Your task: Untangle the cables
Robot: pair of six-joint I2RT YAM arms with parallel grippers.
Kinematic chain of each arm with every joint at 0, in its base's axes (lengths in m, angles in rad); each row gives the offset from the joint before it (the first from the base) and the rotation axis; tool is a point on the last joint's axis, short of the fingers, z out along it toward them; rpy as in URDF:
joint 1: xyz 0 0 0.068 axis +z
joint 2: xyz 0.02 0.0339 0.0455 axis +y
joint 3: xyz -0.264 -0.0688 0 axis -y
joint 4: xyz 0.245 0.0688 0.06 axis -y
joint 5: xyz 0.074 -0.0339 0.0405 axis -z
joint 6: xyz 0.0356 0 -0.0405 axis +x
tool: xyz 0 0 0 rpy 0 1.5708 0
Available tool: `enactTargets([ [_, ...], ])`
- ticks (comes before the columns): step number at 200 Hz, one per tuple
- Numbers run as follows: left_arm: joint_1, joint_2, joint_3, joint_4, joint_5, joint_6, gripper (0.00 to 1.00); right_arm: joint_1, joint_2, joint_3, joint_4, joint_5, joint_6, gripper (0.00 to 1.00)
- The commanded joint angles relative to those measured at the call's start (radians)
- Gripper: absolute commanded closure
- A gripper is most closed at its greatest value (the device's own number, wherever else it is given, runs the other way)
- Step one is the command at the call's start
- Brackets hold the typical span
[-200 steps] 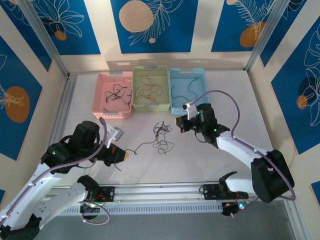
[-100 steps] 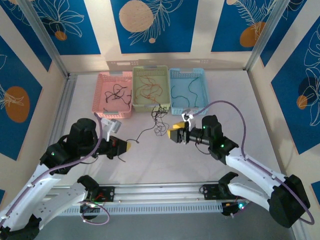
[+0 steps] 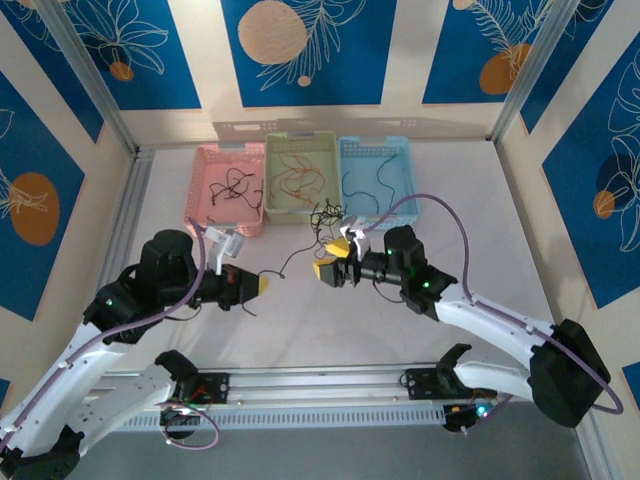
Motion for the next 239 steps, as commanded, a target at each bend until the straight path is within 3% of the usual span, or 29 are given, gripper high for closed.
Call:
enactTargets([
  [1,-0.004,-0.006,0.029,0.028,0.044,-0.009,1.0,0.008,0.028,0.042,0.092,0.06,-0.033,0.33],
  [26,-0.004,-0.008,0.028,0.031,0.06,-0.008,1.0,0.007,0.09,0.074,0.112,0.061,-0.031,0.34],
  [57,-0.004,-0.006,0.031,0.029,0.078,-0.004,1.0,0.011,0.132,0.1,0.118,0.05,-0.027,0.43],
  [73,-0.003,-0.008,0.029,0.025,0.083,0.0,1.0,0.01,0.139,0.099,0.128,0.08,-0.026,0.42],
  [88,-0.004,-0.01,0.028,0.027,0.09,0.0,1.0,0.007,0.144,0.096,0.142,0.106,-0.032,0.36],
  [107,-0.004,-0.008,0.026,0.041,0.101,-0.004,1.0,-0.012,0.153,0.096,0.164,0.093,-0.01,0.36],
  [140,-0.004,-0.006,0.03,0.05,0.112,-0.005,1.0,-0.018,0.168,0.114,0.168,0.051,-0.003,0.52],
  [165,-0.003,-0.004,0.04,0.022,0.096,0.011,1.0,-0.024,0.162,0.114,0.152,0.044,-0.009,0.82],
  [184,-0.004,-0.004,0.055,-0.011,0.067,0.025,1.0,-0.038,0.153,0.108,0.124,0.049,-0.009,0.98],
  [207,-0.004,-0.003,0.096,-0.112,-0.032,0.062,1.0,-0.075,0.13,0.07,0.106,0.063,-0.003,1.0],
  [239,-0.004,-0.019,0.127,-0.218,-0.03,0.101,1.0,-0.175,0.095,0.009,0.057,0.085,0.036,1.0],
])
